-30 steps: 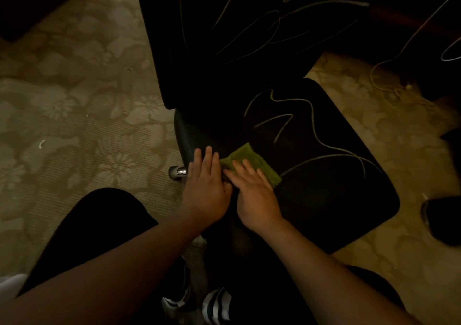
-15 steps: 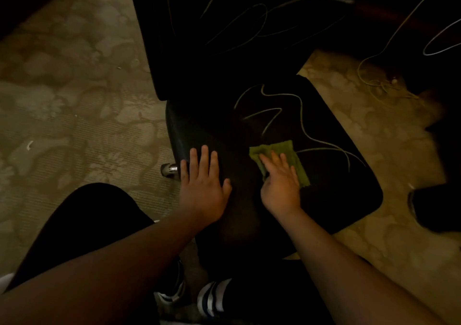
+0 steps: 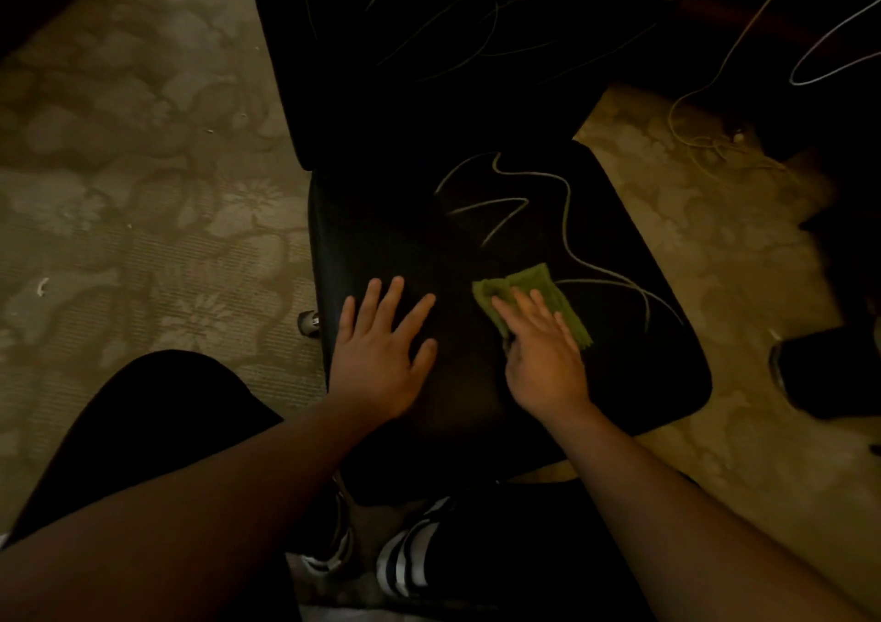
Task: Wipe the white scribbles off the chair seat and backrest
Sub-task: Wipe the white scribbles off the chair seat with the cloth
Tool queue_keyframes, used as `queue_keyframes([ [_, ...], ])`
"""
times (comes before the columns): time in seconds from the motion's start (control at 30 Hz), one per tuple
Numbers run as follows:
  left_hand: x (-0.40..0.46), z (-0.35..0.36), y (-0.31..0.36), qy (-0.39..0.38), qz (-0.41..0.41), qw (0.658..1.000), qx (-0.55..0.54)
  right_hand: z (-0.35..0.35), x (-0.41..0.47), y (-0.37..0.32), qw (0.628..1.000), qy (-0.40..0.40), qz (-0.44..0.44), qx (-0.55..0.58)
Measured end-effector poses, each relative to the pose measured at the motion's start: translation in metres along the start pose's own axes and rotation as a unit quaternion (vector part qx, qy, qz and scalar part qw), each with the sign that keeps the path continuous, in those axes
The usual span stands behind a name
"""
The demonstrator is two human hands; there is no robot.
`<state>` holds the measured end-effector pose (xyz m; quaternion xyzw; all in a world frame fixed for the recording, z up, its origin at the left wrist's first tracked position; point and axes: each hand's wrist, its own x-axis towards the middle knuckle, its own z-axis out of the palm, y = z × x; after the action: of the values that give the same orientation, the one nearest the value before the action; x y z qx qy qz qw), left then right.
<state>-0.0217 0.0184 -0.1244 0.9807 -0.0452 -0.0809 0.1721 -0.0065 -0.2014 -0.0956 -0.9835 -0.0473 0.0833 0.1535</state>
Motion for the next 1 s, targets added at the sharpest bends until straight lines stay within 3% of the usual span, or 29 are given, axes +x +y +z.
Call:
queue_keyframes([
  [0.17,0.012,-0.010,-0.008,-0.012,-0.003,1.000,0.011,0.010,-0.009,-0.012,0.998,0.045,0.053,-0.005],
  [0.3,0.002,-0.005,0.023,-0.005,-0.054,0.998,-0.022,0.023,-0.023,-0.048,0.999,0.009,-0.030,-0.008],
  [0.43,-0.018,0.012,0.032,0.015,-0.028,0.999,-0.002,0.029,-0.032,-0.053,0.996,-0.002,-0.091,-0.023],
  [0.83,0.005,-0.001,-0.018,0.010,0.055,0.997,0.048,0.007,-0.035,0.002,0.998,0.037,0.043,-0.011],
  [1.0,0.008,-0.007,0.005,-0.020,-0.033,0.999,0.029,0.014,-0.039,-0.025,0.997,0.038,0.065,0.003],
])
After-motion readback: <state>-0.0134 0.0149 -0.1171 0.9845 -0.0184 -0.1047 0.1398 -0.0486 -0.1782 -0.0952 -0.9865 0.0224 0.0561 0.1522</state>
